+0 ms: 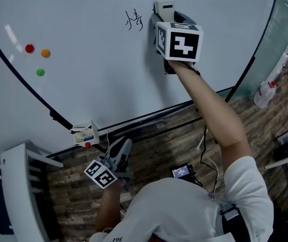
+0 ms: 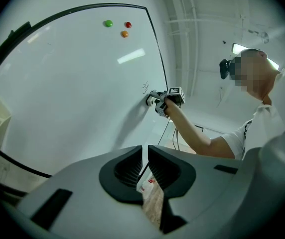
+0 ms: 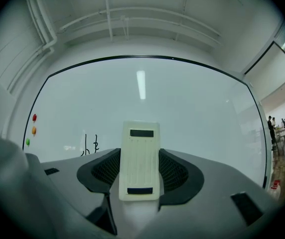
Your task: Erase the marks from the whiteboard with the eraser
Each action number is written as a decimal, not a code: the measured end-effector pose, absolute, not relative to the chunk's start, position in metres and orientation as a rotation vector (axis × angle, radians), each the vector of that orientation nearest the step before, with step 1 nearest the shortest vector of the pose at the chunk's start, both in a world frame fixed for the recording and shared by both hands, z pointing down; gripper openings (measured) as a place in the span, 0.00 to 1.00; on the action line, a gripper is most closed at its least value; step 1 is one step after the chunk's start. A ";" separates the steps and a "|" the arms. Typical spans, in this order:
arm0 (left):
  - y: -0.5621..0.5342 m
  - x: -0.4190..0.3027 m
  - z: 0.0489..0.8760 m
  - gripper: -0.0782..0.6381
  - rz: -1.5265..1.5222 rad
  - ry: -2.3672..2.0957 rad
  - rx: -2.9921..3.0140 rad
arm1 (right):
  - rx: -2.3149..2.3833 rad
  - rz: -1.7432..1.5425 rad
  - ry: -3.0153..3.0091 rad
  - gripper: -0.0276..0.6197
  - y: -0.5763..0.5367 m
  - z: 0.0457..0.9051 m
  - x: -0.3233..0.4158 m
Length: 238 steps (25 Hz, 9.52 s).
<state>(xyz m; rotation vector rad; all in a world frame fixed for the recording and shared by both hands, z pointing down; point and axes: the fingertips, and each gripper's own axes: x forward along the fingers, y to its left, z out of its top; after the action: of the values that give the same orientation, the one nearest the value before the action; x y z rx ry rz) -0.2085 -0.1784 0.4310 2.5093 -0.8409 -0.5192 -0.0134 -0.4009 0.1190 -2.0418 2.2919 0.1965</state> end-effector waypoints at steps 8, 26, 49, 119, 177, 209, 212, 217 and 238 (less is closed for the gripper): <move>-0.178 -0.209 0.434 0.16 -0.519 -0.834 2.510 | -2.035 0.235 2.320 0.44 -0.397 0.122 -0.045; -0.175 -0.217 0.437 0.16 -0.540 -0.838 2.499 | -1.931 0.372 2.538 0.44 -0.384 0.131 -0.143; -0.156 -0.207 0.447 0.16 -0.515 -0.965 2.433 | -1.615 0.485 2.918 0.44 -0.352 0.221 -0.214; -0.196 -0.074 0.442 0.16 -0.397 -0.849 2.471 | -2.087 0.372 2.629 0.44 -0.415 0.254 0.109; -0.185 -0.080 0.449 0.16 -0.404 -0.856 2.451 | -2.542 -0.024 2.230 0.44 -0.421 0.273 0.308; -0.192 -0.151 0.396 0.16 -0.495 -0.964 2.563 | -2.142 0.566 2.602 0.44 -0.388 0.161 0.101; -0.197 -0.154 0.387 0.16 -0.515 -0.970 2.581 | -2.101 0.659 2.649 0.44 -0.387 0.149 0.079; -0.199 -0.158 0.376 0.16 -0.538 -0.978 2.598 | -2.019 0.791 2.720 0.44 -0.381 0.126 0.038; -0.192 -0.173 0.376 0.16 -0.551 -1.030 2.608 | -2.073 1.889 2.481 0.44 -0.382 0.013 -0.101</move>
<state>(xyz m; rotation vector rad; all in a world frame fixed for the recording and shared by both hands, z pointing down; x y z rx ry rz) -0.1732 -0.1925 0.3760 2.6079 -1.0305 -0.5509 -0.1007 -0.3822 0.0127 -2.0734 2.4812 1.8887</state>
